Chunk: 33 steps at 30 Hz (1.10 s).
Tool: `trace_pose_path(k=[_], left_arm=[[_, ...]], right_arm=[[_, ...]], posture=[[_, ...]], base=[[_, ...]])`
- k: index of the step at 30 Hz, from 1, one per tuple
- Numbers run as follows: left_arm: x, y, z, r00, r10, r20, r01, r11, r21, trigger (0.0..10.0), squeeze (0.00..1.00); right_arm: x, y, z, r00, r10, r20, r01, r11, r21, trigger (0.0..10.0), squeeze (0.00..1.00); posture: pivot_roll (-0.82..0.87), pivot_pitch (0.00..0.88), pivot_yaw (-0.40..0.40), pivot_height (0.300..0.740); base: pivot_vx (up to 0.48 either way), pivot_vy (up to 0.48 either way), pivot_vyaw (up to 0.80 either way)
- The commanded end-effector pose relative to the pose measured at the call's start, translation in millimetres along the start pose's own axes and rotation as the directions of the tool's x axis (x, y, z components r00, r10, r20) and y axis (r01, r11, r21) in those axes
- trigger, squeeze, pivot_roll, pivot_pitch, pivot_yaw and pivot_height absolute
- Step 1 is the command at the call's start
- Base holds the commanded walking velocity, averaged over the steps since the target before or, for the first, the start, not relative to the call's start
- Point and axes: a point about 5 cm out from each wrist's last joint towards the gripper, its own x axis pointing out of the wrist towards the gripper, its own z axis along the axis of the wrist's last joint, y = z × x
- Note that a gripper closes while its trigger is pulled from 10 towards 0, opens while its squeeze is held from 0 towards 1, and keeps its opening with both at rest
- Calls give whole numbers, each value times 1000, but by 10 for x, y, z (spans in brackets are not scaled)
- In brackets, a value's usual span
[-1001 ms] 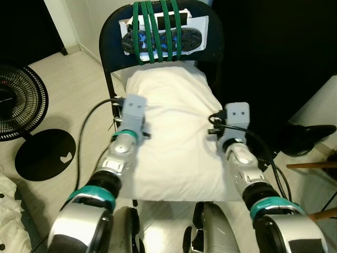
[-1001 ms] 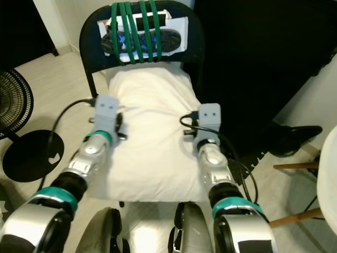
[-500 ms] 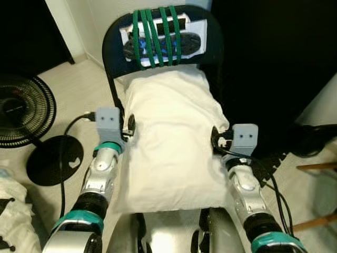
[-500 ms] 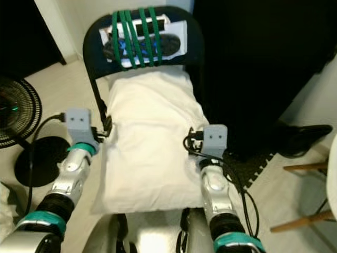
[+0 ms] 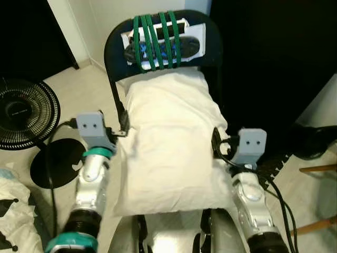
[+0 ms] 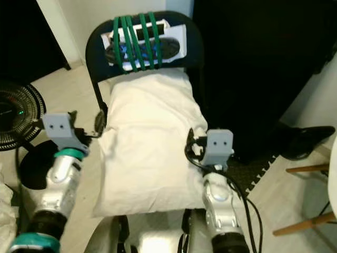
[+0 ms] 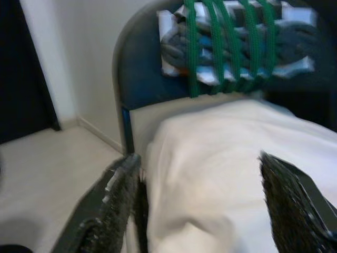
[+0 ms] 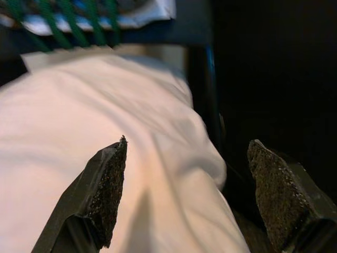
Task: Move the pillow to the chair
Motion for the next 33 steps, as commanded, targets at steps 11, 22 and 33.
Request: trace_pose_path(k=[11, 22, 33], left_arm=[[-157, 23, 46, 999, 27, -26, -27, 1000, 9, 10000, 0], [-232, -99, 49, 997, -22, -80, 26, 998, 54, 10000, 0], [-231, -124, 45, 995, -15, -96, 20, 998, 55, 10000, 0]], right_arm=[[-10, 239, 81, 991, 128, -36, -129, 992, -8, 10000, 0], [-198, 127, -43, 992, 59, -109, -52, 996, 67, 10000, 0], [-267, 154, -111, 987, 60, -147, -45, 994, 101, 10000, 0]], posture=[[32, 60, 22, 611], [15, 31, 43, 641], [16, 10, 30, 681]], base=[[0, 0, 0], [0, 0, 0], [0, 0, 0]])
